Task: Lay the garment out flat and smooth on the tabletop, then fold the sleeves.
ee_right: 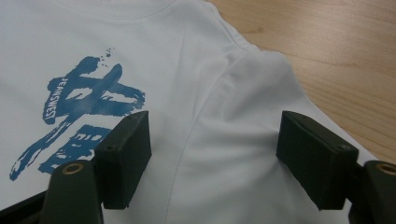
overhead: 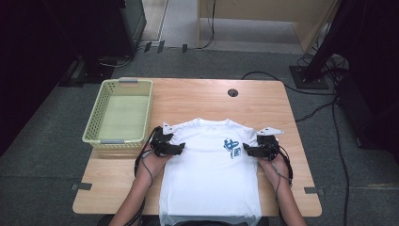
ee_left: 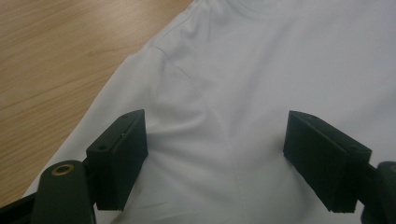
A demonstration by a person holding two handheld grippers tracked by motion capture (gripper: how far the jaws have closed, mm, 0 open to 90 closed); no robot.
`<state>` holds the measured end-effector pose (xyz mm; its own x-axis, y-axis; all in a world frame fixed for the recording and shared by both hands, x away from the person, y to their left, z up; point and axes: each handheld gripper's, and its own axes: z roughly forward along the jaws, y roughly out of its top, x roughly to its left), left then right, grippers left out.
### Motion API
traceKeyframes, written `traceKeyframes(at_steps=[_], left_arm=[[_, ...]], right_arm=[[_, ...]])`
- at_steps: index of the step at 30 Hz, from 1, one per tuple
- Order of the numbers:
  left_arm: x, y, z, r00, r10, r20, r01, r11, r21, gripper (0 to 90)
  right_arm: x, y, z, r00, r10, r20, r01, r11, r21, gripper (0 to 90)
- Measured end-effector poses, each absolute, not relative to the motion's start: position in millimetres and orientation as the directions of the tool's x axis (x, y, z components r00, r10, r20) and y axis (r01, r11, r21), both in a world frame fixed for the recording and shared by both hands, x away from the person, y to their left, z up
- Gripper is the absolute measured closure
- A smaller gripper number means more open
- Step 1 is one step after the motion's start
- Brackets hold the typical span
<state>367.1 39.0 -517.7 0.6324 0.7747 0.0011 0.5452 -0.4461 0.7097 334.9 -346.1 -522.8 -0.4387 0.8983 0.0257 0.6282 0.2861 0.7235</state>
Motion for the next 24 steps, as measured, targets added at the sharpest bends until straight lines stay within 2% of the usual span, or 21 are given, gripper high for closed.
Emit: traceKeyframes(at_steps=[10, 24], left_arm=[[366.1, 43.1, -522.4, 0.643, 0.766, -0.001, 0.511, -0.428, 0.745, 22.2], [366.2, 43.1, -522.4, 0.644, 0.765, 0.000, 0.510, -0.429, 0.746, 22.1]], right_arm=[[344.7, -349.7, -526.6, -0.475, 0.880, 0.027, 0.589, 0.294, 0.753, 25.5], [338.1, -355.0, -521.0, -0.426, 0.904, 0.049, 0.595, 0.239, 0.768, 25.1]])
